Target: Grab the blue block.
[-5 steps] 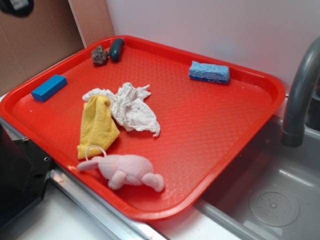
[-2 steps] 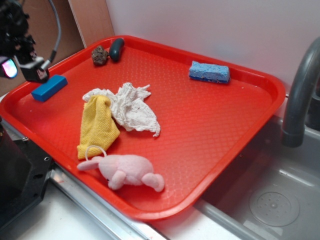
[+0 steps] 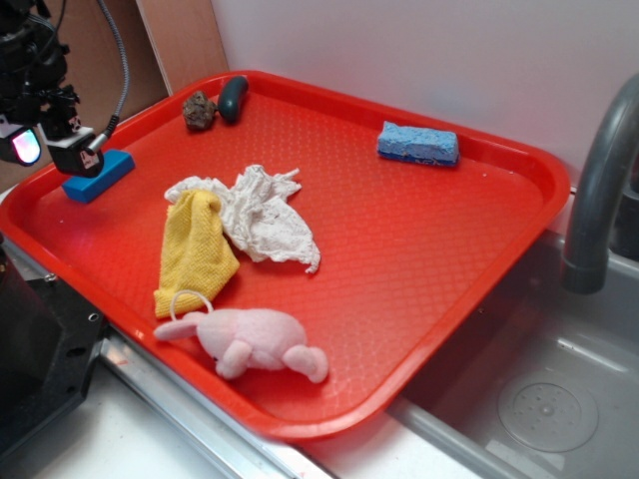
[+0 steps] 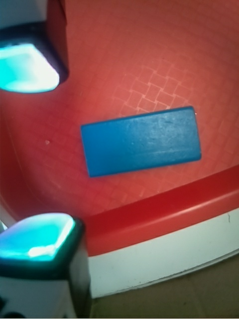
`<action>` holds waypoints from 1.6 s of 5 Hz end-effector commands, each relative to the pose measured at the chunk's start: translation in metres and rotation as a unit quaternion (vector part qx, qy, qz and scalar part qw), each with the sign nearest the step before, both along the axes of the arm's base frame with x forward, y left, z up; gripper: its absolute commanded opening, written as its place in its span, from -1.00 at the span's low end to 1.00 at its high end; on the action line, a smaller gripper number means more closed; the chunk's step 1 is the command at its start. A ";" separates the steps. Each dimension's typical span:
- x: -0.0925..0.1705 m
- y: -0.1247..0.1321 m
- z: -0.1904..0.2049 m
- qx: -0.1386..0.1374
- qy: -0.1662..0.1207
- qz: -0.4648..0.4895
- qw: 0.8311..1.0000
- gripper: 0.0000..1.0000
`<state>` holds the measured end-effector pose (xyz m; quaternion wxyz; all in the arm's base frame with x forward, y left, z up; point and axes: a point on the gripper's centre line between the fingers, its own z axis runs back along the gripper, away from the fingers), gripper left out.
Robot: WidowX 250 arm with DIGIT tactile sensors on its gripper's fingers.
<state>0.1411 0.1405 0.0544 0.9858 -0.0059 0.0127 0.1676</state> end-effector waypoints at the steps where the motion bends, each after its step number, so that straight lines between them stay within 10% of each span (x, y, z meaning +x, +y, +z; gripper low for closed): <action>1: 0.014 0.008 -0.010 0.010 -0.017 -0.037 0.999 1.00; 3: 0.026 0.011 -0.043 0.028 0.013 -0.049 0.998 1.00; 5: 0.019 -0.001 -0.039 -0.018 0.008 -0.030 0.999 -1.00; 7: 0.011 -0.013 -0.002 -0.085 0.015 -0.074 0.994 -1.00; 8: 0.007 -0.026 0.022 -0.031 0.007 -0.101 0.994 -1.00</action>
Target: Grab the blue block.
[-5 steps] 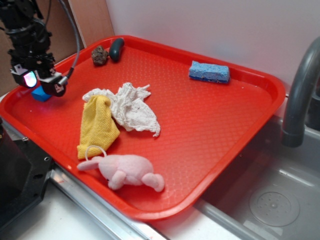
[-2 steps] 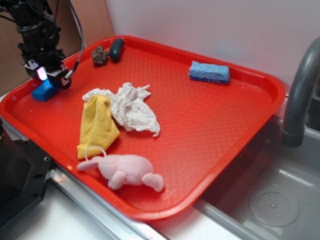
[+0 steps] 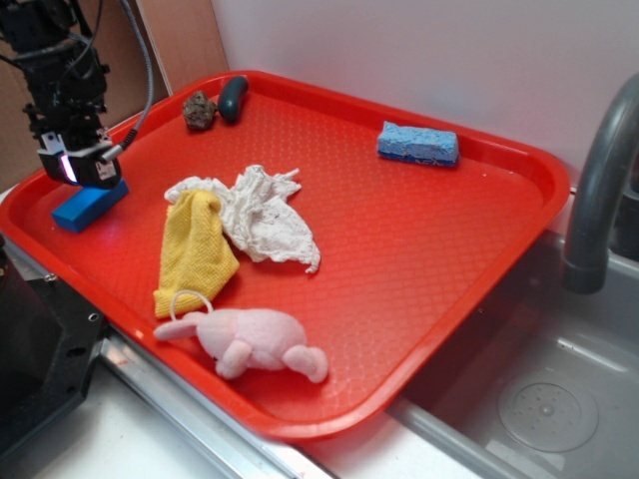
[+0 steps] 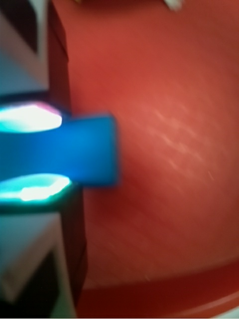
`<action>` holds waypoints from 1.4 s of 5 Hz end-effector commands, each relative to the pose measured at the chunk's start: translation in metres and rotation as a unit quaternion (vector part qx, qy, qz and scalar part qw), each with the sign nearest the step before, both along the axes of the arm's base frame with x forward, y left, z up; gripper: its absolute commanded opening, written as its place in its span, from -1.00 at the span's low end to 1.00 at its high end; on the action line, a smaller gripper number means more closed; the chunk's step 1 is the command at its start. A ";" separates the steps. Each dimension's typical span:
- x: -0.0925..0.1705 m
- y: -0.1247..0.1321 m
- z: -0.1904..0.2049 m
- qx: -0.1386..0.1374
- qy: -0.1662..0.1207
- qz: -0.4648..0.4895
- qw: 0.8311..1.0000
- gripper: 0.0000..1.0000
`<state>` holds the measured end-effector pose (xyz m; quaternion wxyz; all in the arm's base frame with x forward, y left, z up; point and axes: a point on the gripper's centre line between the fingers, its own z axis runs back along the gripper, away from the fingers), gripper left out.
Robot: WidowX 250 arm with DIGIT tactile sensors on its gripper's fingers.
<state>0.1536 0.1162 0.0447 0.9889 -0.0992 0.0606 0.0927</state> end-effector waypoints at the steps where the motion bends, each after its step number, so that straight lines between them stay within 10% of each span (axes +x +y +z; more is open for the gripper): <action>1: -0.003 -0.002 0.042 0.082 -0.037 -0.028 0.996 -1.00; 2: -0.006 0.011 0.029 0.102 -0.037 0.015 0.994 1.00; 4: -0.007 0.018 -0.010 0.104 -0.089 0.066 0.988 1.00; 7: -0.031 0.003 -0.040 0.079 -0.053 0.007 0.995 1.00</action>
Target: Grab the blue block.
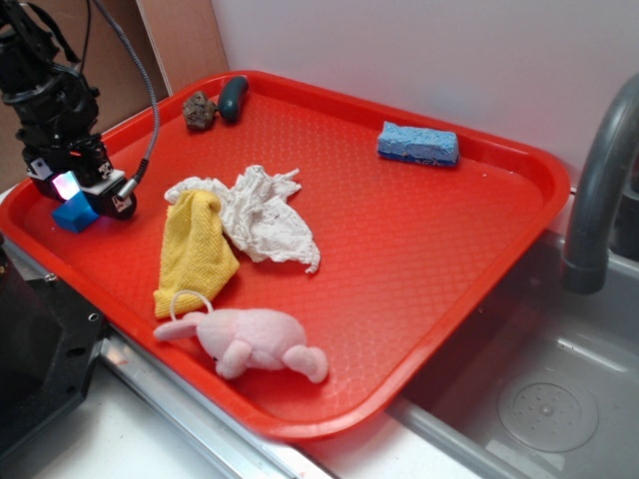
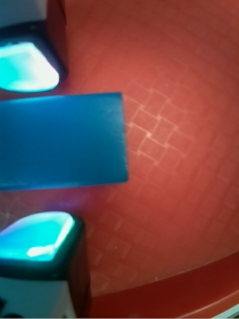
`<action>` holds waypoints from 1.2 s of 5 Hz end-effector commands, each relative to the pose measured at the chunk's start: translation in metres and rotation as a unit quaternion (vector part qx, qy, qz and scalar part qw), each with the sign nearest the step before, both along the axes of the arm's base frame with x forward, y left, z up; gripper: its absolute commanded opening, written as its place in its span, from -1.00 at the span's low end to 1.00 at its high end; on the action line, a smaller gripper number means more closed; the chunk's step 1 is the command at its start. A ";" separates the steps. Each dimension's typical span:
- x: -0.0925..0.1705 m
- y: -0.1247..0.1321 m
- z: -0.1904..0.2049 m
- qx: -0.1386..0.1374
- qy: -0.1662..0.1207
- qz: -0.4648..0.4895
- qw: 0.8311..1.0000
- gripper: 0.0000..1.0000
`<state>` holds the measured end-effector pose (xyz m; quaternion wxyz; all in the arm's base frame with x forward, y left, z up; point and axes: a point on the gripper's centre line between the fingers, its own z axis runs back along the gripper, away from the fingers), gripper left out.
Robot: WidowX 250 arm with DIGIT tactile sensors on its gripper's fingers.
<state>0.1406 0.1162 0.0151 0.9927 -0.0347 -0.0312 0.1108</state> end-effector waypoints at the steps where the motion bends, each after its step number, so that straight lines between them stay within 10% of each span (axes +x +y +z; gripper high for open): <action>1: -0.009 0.007 -0.008 0.050 0.043 -0.002 0.998 -1.00; 3: 0.001 0.017 0.030 0.057 0.043 -0.025 0.997 -1.00; 6: 0.012 -0.017 0.180 0.039 -0.042 -0.070 0.996 -1.00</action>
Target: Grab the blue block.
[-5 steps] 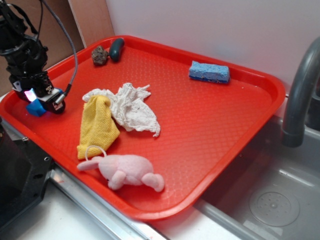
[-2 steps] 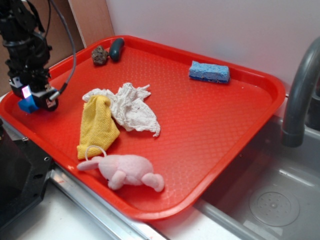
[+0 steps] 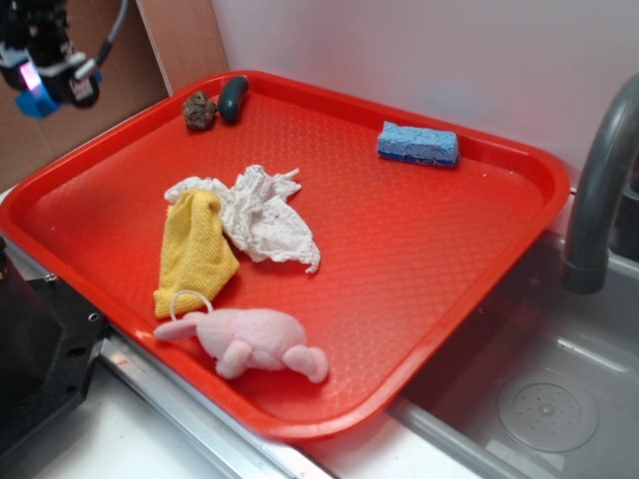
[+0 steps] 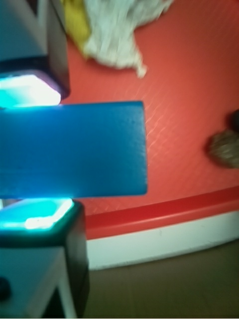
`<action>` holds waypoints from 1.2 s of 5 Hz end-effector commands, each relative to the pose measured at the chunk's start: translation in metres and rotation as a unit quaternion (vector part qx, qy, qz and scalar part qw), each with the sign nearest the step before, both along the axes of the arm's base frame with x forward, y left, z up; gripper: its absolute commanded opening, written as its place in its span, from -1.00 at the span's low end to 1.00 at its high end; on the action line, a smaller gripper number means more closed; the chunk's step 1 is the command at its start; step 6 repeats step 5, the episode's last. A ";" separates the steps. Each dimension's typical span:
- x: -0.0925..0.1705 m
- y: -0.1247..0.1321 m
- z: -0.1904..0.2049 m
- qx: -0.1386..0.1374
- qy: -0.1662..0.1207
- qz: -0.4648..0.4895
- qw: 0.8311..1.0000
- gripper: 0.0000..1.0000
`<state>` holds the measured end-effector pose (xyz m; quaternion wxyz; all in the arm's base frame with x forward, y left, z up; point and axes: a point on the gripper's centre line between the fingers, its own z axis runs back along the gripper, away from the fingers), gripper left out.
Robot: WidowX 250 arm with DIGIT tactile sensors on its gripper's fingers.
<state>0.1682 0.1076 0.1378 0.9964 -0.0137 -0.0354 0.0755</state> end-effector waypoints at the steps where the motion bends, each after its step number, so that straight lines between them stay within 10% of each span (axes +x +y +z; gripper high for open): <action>1: -0.009 -0.038 0.075 0.026 -0.045 -0.080 0.995 -1.00; 6: 0.056 -0.042 0.068 0.059 -0.030 -0.086 0.994 -1.00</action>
